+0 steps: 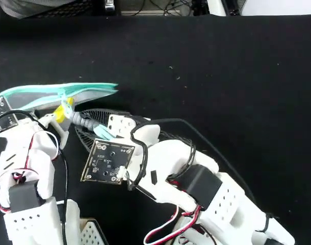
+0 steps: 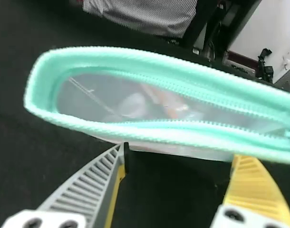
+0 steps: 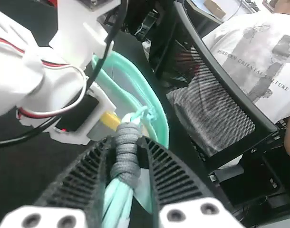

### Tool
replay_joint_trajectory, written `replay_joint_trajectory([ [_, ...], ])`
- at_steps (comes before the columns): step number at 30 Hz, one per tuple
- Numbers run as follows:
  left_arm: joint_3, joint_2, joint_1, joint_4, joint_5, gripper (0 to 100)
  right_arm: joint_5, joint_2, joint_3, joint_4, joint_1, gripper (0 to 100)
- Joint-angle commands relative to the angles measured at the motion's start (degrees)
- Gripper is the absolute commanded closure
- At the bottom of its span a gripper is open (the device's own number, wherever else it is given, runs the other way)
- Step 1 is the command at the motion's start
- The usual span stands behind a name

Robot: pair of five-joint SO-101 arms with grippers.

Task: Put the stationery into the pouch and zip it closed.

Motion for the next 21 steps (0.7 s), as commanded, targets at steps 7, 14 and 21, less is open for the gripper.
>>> replay_joint_trajectory([
  [7, -0.22, -0.44, -1.54, -2.73, -2.37, 65, 0.35, -2.42, -6.2, 0.35, -1.49, 98.5],
  [14, 0.22, -0.53, -1.27, -2.55, -2.37, 65, 0.09, -2.51, -4.26, 4.04, -1.41, 98.3],
  [21, 0.22, -0.53, -1.1, -2.55, -2.29, 65, -21.01, -0.75, 9.01, -6.42, 18.11, 83.3],
])
